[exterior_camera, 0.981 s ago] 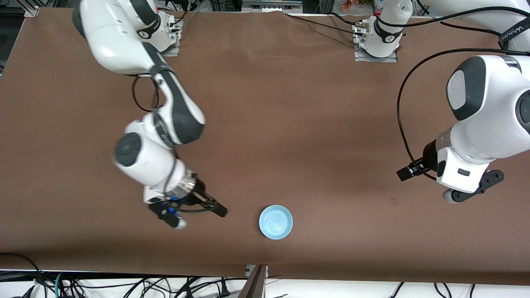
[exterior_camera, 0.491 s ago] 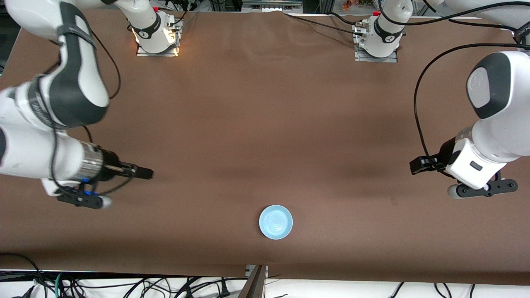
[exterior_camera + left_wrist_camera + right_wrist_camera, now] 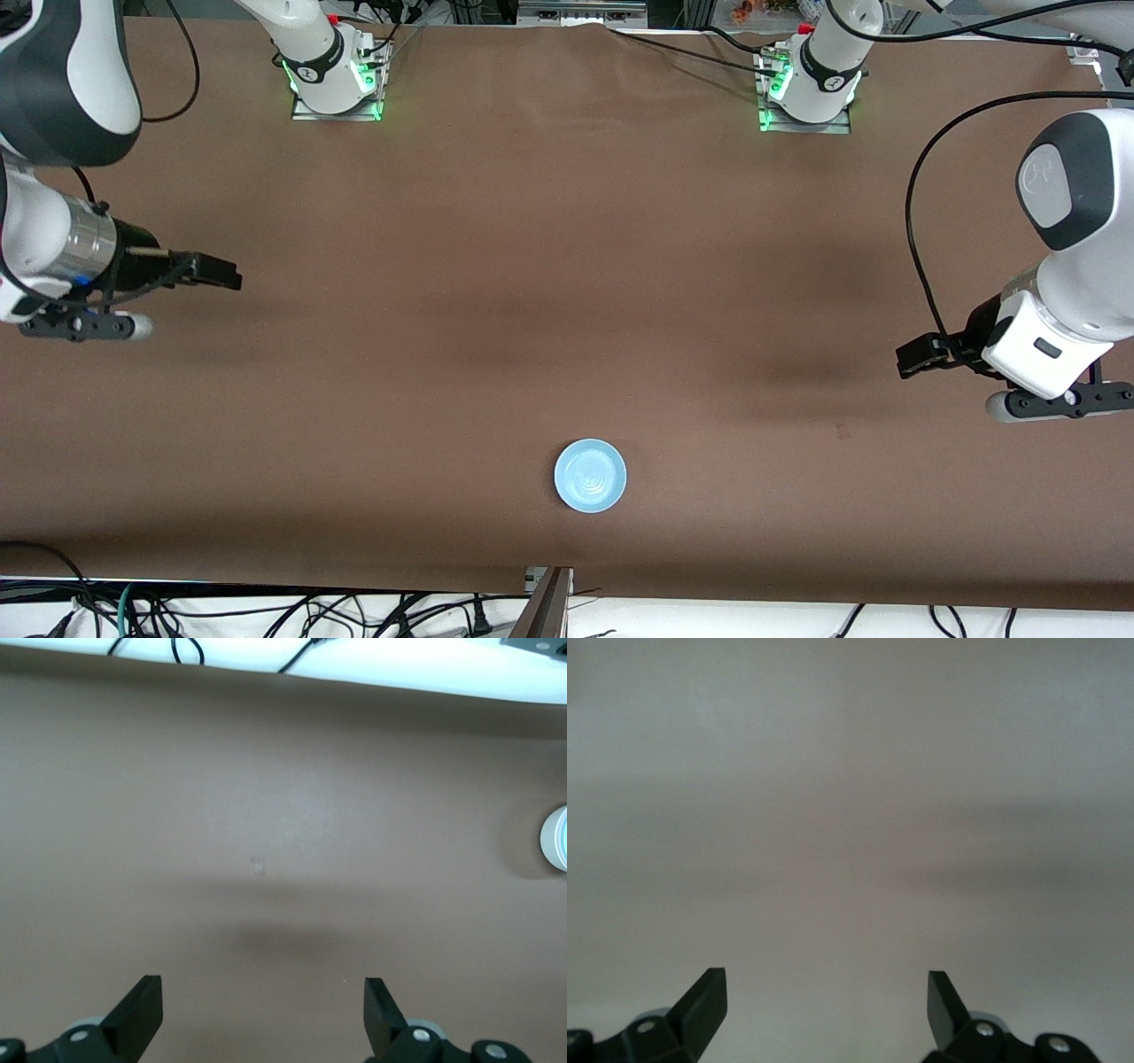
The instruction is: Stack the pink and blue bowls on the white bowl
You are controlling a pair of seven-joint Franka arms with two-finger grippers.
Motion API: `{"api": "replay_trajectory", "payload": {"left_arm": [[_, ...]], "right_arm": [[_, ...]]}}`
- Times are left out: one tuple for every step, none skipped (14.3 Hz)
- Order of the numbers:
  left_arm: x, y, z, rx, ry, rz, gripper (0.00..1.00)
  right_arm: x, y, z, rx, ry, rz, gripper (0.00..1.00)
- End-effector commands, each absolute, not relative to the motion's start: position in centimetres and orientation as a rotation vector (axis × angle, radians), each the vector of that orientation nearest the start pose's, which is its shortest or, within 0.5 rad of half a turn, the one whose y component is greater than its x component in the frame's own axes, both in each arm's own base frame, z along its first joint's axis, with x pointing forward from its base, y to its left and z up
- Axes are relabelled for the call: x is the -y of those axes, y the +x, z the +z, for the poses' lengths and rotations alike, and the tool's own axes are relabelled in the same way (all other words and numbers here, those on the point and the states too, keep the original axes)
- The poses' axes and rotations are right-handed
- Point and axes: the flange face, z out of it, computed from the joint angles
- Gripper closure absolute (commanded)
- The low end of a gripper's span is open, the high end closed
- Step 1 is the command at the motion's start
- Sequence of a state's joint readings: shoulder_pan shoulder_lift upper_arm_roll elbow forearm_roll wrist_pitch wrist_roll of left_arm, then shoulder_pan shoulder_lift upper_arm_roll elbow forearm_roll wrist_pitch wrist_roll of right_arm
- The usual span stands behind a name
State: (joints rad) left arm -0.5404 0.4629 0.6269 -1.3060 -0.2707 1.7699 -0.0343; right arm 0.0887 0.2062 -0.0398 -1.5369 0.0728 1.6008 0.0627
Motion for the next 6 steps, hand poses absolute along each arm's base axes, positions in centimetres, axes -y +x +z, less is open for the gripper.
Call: {"api": "replay_trajectory", "payload": {"left_arm": [[4.4,64.0,51.8,0.079,-3.169,-0.172,0.00],[4.0,63.5,51.6,0.069,-3.167,-0.165,0.00],[4.3,63.1,51.5,0.035,-3.160,-0.162,0.00],[4.4,62.8,51.2,0.005,-3.142,-0.154,0.00],[4.3,62.6,51.2,-0.007,-3.127,-0.164,0.00],[4.6,62.6,51.4,-0.012,-3.128,-0.171,0.00]], "right_arm": [[-3.6,56.8,53.0,0.029,-3.102,0.190,0.00],[-3.7,56.9,53.8,0.034,-3.100,0.181,0.00],[-3.8,57.5,54.4,0.035,-3.101,0.158,0.00],[-4.0,57.8,54.6,0.040,-3.102,0.150,0.00],[-4.0,57.9,54.7,0.040,-3.104,0.148,0.00],[-4.0,57.8,54.7,0.040,-3.104,0.148,0.00]]}}
